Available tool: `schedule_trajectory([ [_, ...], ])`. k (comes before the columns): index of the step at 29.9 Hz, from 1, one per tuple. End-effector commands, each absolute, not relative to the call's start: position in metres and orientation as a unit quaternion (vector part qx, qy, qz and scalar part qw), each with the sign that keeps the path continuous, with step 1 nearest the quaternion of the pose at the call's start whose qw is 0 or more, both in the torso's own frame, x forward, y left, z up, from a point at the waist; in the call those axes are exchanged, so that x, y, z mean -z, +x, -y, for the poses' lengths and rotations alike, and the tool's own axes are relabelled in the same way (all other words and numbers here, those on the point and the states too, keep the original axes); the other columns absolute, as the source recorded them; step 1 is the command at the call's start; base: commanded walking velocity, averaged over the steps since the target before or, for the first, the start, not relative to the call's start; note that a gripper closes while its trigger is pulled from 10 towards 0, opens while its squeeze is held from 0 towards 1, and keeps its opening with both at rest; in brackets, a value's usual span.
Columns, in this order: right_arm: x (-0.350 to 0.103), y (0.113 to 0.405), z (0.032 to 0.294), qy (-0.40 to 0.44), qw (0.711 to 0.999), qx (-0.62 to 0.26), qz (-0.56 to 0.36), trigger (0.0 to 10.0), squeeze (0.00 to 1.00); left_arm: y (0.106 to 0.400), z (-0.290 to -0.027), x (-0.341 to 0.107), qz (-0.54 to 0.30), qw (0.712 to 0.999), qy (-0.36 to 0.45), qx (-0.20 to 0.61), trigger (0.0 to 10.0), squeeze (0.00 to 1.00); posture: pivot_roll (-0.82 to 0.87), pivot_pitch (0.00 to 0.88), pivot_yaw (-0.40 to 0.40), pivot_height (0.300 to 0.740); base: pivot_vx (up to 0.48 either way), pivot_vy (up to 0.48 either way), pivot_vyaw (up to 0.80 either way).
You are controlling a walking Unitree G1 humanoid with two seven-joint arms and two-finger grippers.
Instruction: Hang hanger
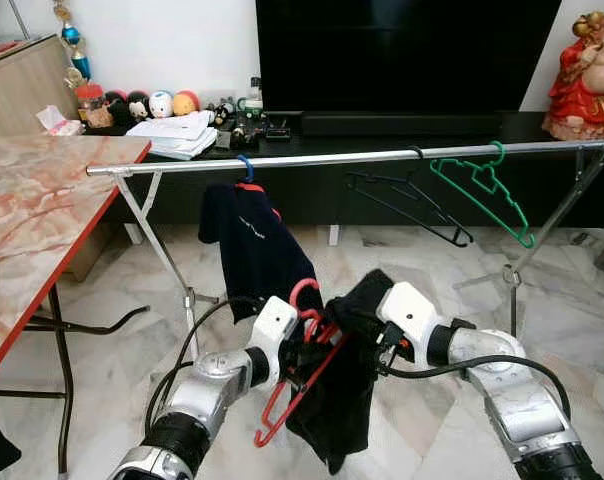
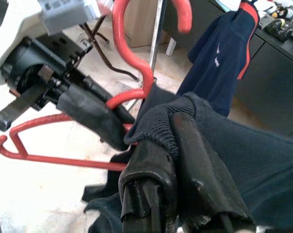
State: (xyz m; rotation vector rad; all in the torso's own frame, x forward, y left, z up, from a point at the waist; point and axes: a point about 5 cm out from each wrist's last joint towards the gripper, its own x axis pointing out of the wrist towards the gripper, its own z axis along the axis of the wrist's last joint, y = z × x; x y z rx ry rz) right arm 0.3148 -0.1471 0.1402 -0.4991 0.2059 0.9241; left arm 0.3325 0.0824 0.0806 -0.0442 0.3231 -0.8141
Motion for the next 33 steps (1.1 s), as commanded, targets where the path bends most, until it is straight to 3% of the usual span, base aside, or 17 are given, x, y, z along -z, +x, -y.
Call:
schedule_trajectory([
  [1,-0.142,0.311,0.142,-0.243,0.853,-0.453,-0.094,10.0,0.0,0.338,-0.085,-0.09,-0.137,0.912,-0.022,0.387,10.0,0.0,-0.08,0.0,0.08,0.74,0.0,0.0,0.0],
  [7,-0.138,0.312,0.148,-0.255,0.857,-0.434,-0.11,10.0,0.0,0.336,-0.086,-0.087,-0.14,0.909,-0.034,0.391,10.0,0.0,-0.08,0.0,0.076,0.74,0.0,0.0,0.0],
  [19,-0.17,0.336,0.149,-0.217,0.913,-0.343,-0.041,10.0,0.0,0.318,-0.078,-0.079,-0.174,0.867,-0.027,0.466,10.0,0.0,-0.08,0.0,0.071,0.74,0.0,0.0,0.0],
  [22,-0.175,0.331,0.14,-0.218,0.9,-0.376,-0.032,10.0,0.0,0.318,-0.077,-0.08,-0.17,0.866,-0.024,0.469,10.0,0.0,-0.08,0.0,0.069,0.74,0.0,0.0,0.0],
  [24,-0.173,0.322,0.128,-0.233,0.874,-0.426,-0.033,10.0,0.0,0.318,-0.076,-0.083,-0.165,0.866,-0.026,0.472,10.0,0.0,-0.08,0.0,0.066,0.74,0.0,0.0,0.0],
  [29,-0.166,0.309,0.123,-0.263,0.838,-0.476,-0.048,10.0,0.0,0.32,-0.074,-0.089,-0.148,0.871,-0.034,0.467,10.0,0.0,-0.08,0.0,0.063,0.74,0.0,0.0,0.0],
  [33,-0.165,0.306,0.126,-0.272,0.833,-0.478,-0.059,10.0,0.0,0.322,-0.072,-0.092,-0.14,0.875,-0.036,0.462,10.0,0.0,-0.09,0.0,0.064,0.74,0.0,0.0,0.0],
])
